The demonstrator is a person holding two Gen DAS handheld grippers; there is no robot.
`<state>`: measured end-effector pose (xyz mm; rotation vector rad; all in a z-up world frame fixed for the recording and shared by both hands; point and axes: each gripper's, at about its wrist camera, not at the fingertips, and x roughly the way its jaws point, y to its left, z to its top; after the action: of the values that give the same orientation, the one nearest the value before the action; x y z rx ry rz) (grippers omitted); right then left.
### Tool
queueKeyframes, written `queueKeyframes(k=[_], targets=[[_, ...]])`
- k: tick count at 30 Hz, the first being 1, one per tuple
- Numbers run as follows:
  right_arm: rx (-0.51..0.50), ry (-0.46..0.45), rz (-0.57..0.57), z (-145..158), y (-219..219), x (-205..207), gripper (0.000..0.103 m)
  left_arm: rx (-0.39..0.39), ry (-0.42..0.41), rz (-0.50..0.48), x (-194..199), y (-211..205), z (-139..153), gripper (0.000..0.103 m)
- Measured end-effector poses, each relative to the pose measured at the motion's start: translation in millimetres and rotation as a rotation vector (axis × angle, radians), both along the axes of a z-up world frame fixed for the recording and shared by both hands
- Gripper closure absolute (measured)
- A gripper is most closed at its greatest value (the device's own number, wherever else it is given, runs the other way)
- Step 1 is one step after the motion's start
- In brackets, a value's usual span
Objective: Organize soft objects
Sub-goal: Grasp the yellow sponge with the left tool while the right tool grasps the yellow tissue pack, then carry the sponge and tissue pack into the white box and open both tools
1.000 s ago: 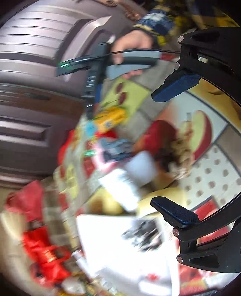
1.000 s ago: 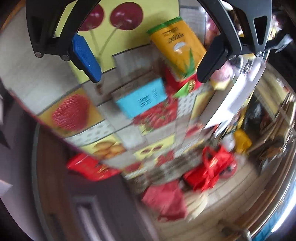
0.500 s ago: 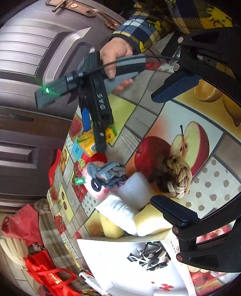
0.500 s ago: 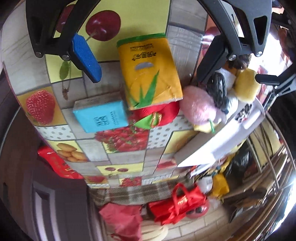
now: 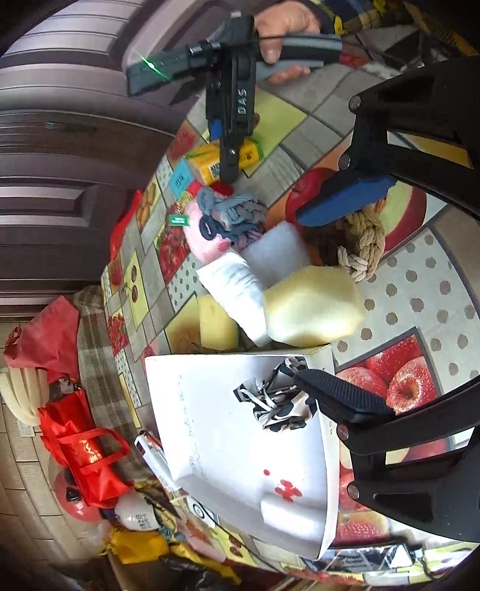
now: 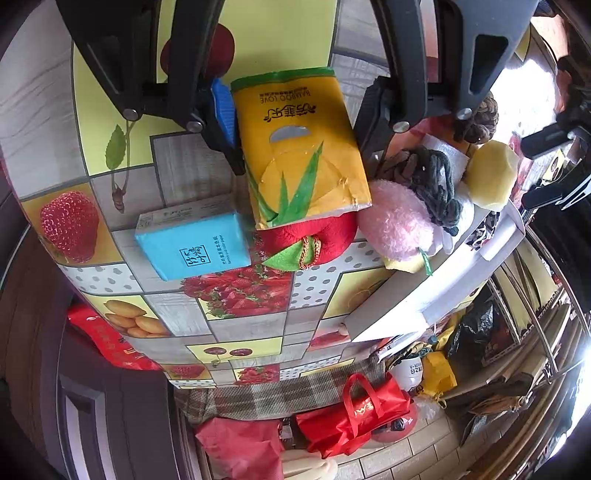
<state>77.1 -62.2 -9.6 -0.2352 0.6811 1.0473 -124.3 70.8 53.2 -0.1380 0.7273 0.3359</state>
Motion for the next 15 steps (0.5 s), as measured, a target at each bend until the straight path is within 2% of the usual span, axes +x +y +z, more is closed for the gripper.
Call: queueKeyframes(k=[3, 5, 6, 8, 9, 11, 15], targets=[[-0.004, -0.008, -0.002, 0.0, 0.2, -2.1, 0.048, 0.033, 0.040, 0.027, 10.4, -1.6, -10.9, 0.034], [-0.009, -0.019, -0.002, 0.2, 1.2, -3.8, 0.048, 0.051, 0.056, 0.039, 15.7, -0.7, -15.0, 0.040], [-0.010, -0.022, -0.002, 0.2, 1.4, -4.3, 0.049, 0.071, 0.072, 0.046, 19.5, -1.4, -17.5, 0.047], [-0.012, -0.033, -0.002, 1.0, 1.6, -5.3, 0.050, 0.114, 0.088, 0.062, 22.7, -1.8, -21.1, 0.070], [-0.004, -0.039, 0.001, 2.0, 0.7, -6.6, 0.050, 0.136, 0.094, 0.073, 22.2, -1.6, -21.6, 0.077], [0.009, -0.051, -0.002, 3.7, -1.7, -7.5, 0.051, 0.095, 0.094, 0.066, 19.8, 4.7, -24.8, 0.078], [0.025, -0.047, -0.021, 4.8, -4.7, -5.0, 0.051, 0.113, 0.056, 0.063, 6.9, 4.0, -22.1, 0.081]])
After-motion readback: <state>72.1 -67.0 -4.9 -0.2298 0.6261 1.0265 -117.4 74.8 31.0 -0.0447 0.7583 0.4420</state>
